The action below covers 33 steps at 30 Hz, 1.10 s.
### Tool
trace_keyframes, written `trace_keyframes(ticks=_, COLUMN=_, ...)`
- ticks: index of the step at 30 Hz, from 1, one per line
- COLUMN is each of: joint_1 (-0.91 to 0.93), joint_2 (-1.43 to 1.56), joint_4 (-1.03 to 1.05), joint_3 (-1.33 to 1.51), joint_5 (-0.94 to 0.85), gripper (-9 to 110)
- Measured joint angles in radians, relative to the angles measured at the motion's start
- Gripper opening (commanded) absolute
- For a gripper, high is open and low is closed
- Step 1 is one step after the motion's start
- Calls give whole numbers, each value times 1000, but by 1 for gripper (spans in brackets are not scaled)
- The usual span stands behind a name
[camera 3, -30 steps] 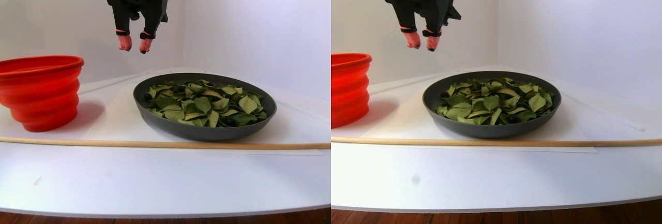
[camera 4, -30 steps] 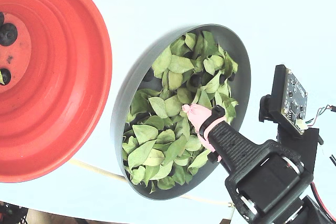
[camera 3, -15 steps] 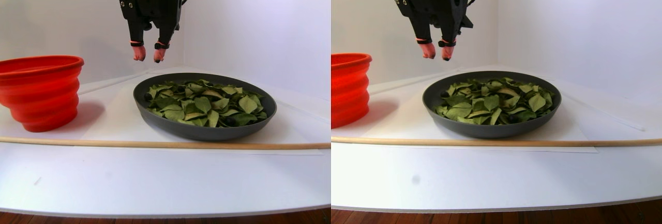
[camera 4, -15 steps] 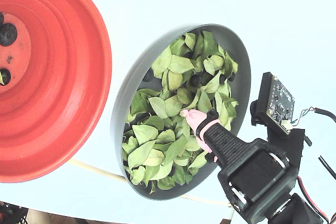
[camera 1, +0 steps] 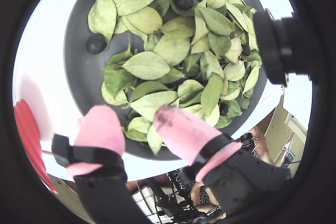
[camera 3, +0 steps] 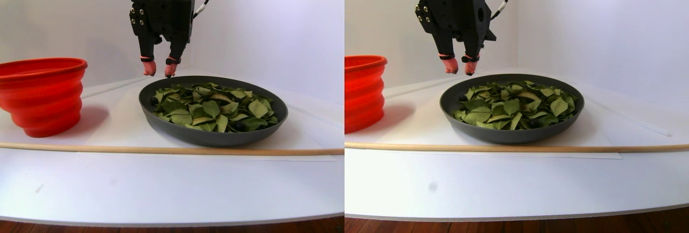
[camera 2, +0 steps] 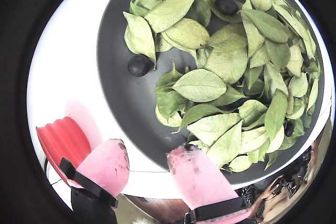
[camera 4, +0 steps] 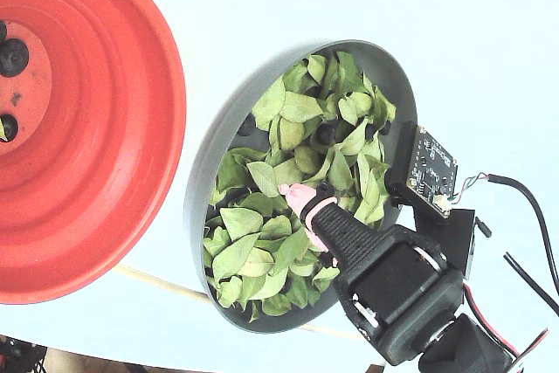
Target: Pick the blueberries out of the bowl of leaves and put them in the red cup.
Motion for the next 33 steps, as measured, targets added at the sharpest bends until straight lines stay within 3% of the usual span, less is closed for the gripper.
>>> trace_keyframes(ticks=33, joint_1=-15, joint_2=-235, joint_4=-137, joint_3=-123, joint_5=18, gripper=15)
